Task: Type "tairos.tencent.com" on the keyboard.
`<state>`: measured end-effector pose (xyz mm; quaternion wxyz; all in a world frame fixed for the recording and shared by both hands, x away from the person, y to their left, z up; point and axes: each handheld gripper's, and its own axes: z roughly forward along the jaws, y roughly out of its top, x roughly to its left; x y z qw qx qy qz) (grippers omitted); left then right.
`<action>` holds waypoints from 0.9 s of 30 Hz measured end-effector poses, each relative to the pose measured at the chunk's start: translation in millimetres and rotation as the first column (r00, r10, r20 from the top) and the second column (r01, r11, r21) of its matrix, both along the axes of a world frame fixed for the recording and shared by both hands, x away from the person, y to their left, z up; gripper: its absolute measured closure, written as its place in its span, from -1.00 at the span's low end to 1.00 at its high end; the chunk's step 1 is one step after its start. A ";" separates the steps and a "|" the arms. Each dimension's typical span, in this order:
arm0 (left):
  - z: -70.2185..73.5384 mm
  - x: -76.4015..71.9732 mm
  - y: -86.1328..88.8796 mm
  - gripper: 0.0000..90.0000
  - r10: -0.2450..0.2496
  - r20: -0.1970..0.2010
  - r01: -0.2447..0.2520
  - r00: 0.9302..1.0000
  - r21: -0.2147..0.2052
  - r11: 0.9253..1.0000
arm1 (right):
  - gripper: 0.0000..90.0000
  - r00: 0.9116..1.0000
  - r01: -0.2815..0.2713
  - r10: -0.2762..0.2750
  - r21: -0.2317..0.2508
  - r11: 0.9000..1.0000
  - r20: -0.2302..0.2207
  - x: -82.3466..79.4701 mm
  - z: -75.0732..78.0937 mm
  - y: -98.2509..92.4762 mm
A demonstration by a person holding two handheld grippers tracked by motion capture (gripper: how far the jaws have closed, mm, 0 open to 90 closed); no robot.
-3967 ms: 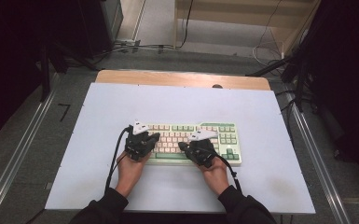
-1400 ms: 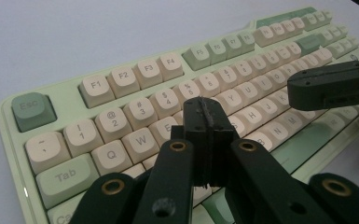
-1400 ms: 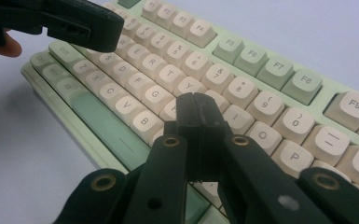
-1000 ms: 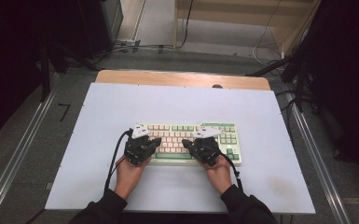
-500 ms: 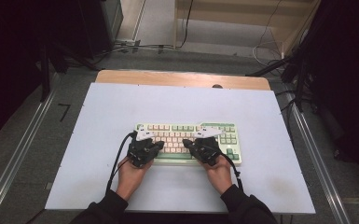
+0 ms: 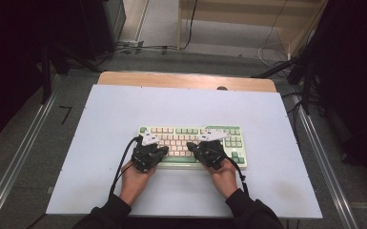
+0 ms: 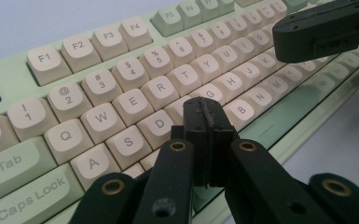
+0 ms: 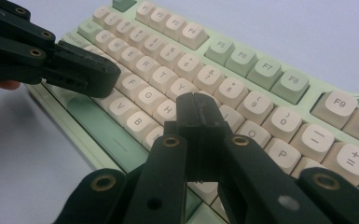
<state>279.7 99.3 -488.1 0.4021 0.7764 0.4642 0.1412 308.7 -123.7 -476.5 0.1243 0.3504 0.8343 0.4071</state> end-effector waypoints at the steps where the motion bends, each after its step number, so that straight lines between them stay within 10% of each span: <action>1: -0.3 0.0 -0.6 1.00 -0.005 -0.005 0.005 1.000 0.007 1.000 | 0.94 1.000 0.000 0.000 0.000 1.000 0.000 0.0 0.0 0.0; 27: 6.2 3.7 16.2 1.00 0.106 0.052 -0.102 0.993 -0.074 0.992 | 0.94 1.000 -0.001 0.001 -0.002 1.000 0.000 -0.3 0.0 0.1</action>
